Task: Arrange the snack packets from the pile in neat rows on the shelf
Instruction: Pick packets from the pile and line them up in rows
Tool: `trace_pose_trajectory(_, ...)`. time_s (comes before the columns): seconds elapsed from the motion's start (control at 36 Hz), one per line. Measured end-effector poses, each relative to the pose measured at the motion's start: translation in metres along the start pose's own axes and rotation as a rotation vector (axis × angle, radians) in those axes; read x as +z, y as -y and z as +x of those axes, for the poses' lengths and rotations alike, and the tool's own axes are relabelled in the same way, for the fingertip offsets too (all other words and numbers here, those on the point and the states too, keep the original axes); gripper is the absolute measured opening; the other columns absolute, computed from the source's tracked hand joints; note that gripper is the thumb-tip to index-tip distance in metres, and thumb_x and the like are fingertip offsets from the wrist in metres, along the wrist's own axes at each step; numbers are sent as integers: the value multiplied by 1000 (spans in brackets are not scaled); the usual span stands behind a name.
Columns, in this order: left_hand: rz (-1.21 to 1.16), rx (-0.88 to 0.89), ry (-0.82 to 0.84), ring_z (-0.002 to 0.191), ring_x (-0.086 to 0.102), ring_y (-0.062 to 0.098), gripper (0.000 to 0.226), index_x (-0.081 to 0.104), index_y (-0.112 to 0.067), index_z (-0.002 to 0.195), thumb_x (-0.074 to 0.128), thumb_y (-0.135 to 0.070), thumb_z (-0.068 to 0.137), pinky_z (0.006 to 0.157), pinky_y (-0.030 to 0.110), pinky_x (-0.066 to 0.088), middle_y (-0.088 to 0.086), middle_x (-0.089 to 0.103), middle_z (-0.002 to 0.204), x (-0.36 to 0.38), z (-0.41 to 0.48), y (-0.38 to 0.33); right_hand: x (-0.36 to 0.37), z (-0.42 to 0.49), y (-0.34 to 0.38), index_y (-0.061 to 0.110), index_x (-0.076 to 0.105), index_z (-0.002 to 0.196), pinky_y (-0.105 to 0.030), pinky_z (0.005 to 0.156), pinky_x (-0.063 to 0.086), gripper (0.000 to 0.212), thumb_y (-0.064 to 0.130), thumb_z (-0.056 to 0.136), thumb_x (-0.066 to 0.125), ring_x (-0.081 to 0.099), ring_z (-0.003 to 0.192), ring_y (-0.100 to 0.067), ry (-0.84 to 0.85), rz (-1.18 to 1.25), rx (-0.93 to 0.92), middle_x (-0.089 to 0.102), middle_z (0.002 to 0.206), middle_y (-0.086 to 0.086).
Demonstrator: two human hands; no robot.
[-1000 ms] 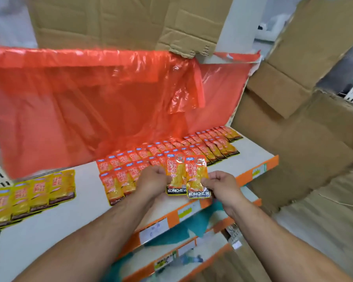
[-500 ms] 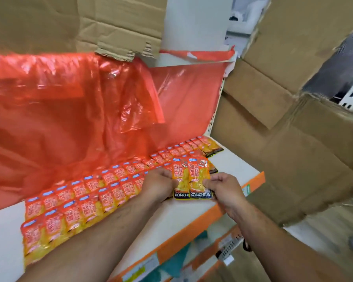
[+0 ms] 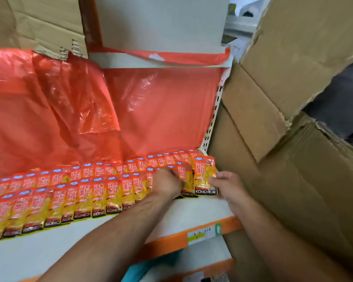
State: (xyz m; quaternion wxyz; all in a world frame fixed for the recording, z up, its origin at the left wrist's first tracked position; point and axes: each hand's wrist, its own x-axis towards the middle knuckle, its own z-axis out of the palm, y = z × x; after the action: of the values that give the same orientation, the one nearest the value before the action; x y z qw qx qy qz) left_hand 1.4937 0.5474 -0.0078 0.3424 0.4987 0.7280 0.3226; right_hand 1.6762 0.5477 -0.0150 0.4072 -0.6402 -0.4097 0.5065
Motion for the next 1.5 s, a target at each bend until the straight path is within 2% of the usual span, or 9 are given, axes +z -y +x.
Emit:
trace_pose_trajectory(0.22,141,-10,-49,70,70,23,15,70,-6,71,74,-20,76,63,30,55,8,71,69,11,0,-7,-7,18,-4,11,63,100,-28,57,42,15,10,88,71,61,81,-22,71,-24,21,69,99,-10)
trace_pose_trajectory(0.36,231,1,-48,68,68,24,17,70,-6,68,70,-22,75,63,32,56,7,70,67,16,4,-4,-10,19,-7,15,63,85,-28,57,42,10,9,89,70,60,74,-20,108,-42,19,69,91,-8)
trace_pose_trajectory(0.56,275,31,-23,65,67,24,18,66,-6,68,67,-23,73,55,29,51,8,69,68,17,8,-4,-12,25,-3,8,67,100,-26,52,42,13,13,88,71,60,73,-18,124,-113,53,71,97,-10)
trace_pose_trajectory(0.67,266,66,-43,74,65,26,17,60,-12,75,69,-24,81,56,28,40,8,68,76,11,3,-4,-6,27,7,11,63,89,-25,50,41,8,11,89,71,54,64,-15,141,-185,22,67,90,-7)
trace_pose_trajectory(0.78,266,100,-68,71,63,22,12,59,-15,80,67,-23,83,60,30,48,4,69,80,3,2,0,2,30,15,8,61,90,-24,50,40,11,10,88,72,50,62,-13,130,-263,3,62,95,-5)
trace_pose_trajectory(0.94,260,158,-116,55,62,17,5,60,-20,86,63,-24,85,45,23,37,1,66,68,-12,2,11,13,32,15,13,53,62,-19,45,35,28,14,84,70,48,50,-15,30,-527,-78,53,56,-2)
trace_pose_trajectory(1.03,308,205,-137,61,63,18,12,61,-19,93,63,-29,85,51,26,40,2,68,73,-19,-1,15,22,31,8,16,41,58,-25,50,32,34,20,82,66,47,53,-20,-25,-723,-170,45,52,1)
trace_pose_trajectory(1.31,388,331,-163,75,62,27,16,62,-16,96,56,-29,89,63,38,50,5,68,86,-31,-3,28,27,26,0,22,29,64,-27,47,26,42,28,93,59,45,64,-22,-105,-886,-274,36,58,7)
trace_pose_trajectory(1.5,436,369,-118,81,61,28,17,60,-18,96,56,-32,87,67,40,52,4,65,93,-41,-3,36,29,24,1,14,51,87,-25,60,34,24,32,87,67,52,71,-21,-207,-838,-232,57,78,1)
